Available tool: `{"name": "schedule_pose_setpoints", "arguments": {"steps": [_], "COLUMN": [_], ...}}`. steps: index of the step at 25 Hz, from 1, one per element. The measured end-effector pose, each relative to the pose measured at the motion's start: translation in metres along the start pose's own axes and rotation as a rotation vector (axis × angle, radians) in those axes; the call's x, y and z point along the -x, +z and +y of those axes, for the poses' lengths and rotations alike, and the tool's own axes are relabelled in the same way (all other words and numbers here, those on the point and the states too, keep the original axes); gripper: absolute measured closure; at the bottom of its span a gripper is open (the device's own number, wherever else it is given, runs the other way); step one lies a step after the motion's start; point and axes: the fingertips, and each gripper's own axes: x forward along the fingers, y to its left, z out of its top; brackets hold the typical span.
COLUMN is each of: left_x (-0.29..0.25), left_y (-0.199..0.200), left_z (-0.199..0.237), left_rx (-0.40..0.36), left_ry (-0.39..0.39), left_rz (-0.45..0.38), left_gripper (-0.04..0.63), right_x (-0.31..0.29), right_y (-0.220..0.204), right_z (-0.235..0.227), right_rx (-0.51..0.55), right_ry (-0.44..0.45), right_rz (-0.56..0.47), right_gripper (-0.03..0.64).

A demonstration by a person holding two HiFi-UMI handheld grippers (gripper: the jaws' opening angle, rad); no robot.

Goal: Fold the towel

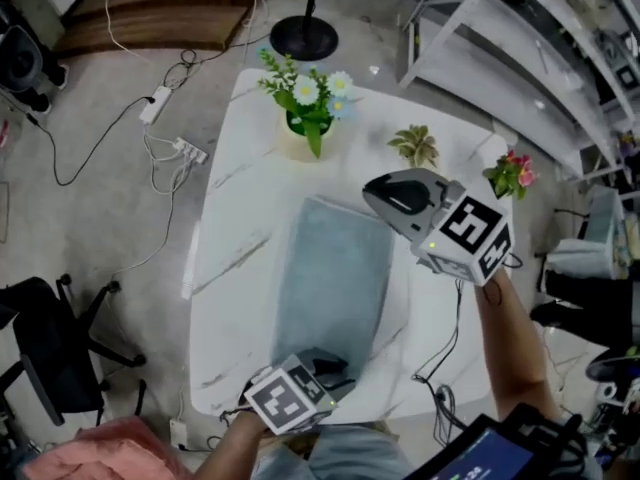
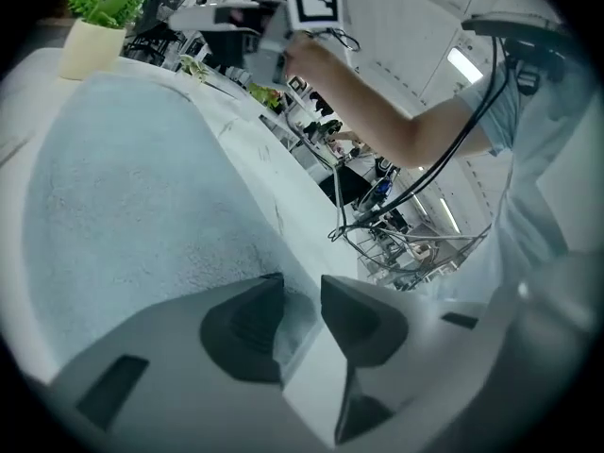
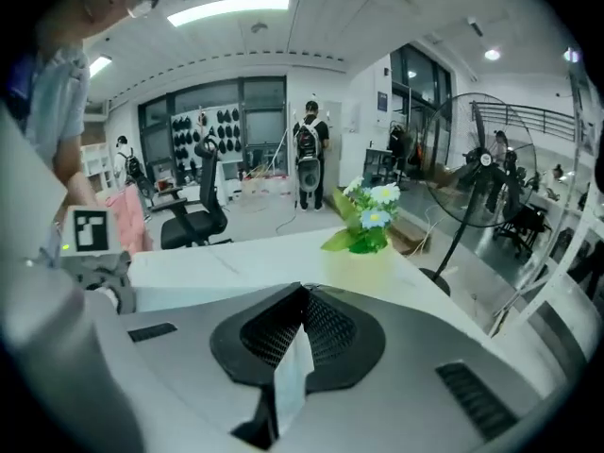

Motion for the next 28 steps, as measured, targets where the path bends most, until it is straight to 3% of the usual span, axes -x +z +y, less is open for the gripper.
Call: {"name": "schedule_pose_setpoints", "arguments": {"steps": [3, 5, 9, 16, 19, 21, 23, 25, 28], "left_x": [0.003, 0.003, 0.002, -0.001, -0.001, 0.0, 0.003, 0.006, 0.005], "left_y": [-0.001, -0.001, 0.001, -0.001, -0.001, -0.002, -0.002, -0.007, -0.014], "left_z": [0.0, 0.0, 0.0, 0.003, 0.004, 0.001, -0.003, -0.006, -0.007], "left_rx": [-0.004, -0.012, -0.004, -0.001, -0.001, 0.003, 0.007, 0.007, -0.002], "left_ry": [0.004, 0.011, 0.008, 0.022, 0.028, 0.022, 0.024, 0.036, 0.051], "left_rz": [0.002, 0.004, 0.006, 0.027, 0.031, 0.023, 0.016, 0.022, 0.03], "left_gripper": [0.472, 0.474, 0.482, 0.488, 0.488, 0.483, 0.472, 0.469, 0.466], "right_x": [0.021, 0.016, 0.007, -0.005, 0.005, 0.015, 0.018, 0.015, -0.001], "right_y": [-0.053, -0.087, -0.116, -0.14, -0.13, -0.114, -0.1, -0.097, -0.115], "right_z": [0.035, 0.037, -0.007, -0.043, -0.052, -0.047, -0.032, -0.013, 0.003], "right_rx": [-0.028, -0.082, -0.213, -0.2, -0.199, -0.253, -0.324, -0.345, -0.287], "right_ry": [0.115, 0.125, 0.03, -0.102, -0.155, -0.098, 0.039, 0.176, 0.277], "right_rz": [0.081, 0.148, 0.156, 0.25, 0.221, 0.165, 0.145, 0.187, 0.321], "right_gripper": [0.598, 0.598, 0.6, 0.6, 0.598, 0.576, 0.503, 0.409, 0.359]}}
